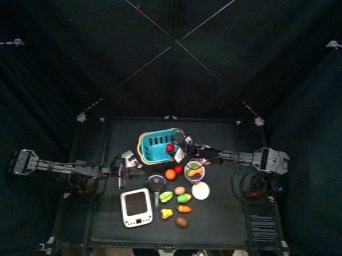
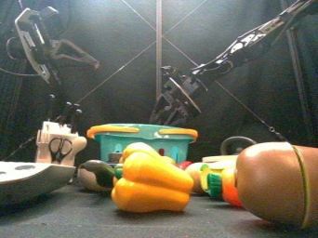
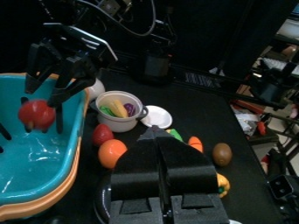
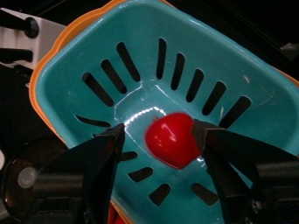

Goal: Place apple into basket

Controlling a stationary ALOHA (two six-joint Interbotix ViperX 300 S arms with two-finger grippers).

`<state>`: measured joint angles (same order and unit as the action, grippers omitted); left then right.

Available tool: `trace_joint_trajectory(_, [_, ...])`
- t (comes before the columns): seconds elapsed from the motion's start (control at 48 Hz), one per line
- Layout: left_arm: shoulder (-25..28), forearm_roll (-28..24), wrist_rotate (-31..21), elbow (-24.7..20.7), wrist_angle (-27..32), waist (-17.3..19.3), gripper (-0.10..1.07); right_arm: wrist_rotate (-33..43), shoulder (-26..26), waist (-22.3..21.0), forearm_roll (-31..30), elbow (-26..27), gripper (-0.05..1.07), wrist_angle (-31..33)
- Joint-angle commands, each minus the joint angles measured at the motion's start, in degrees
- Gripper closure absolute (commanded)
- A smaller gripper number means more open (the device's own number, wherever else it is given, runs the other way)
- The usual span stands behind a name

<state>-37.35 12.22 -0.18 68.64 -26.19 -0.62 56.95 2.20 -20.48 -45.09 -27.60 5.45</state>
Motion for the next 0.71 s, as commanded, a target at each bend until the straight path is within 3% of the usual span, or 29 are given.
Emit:
trace_joint_trajectory(0.0, [0.0,0.09,-0.09,-0.88,-0.26,0.09,0.97,-0.09,-0.97,-0.18,-0.18,0.7,0.09,-0.35])
trace_joint_trajectory(0.688, [0.09,0.09,-0.09,-0.79,-0.26,0.09,0.97,-0.18,-0.97,0.09,-0.97,1.05,0.09,3.43])
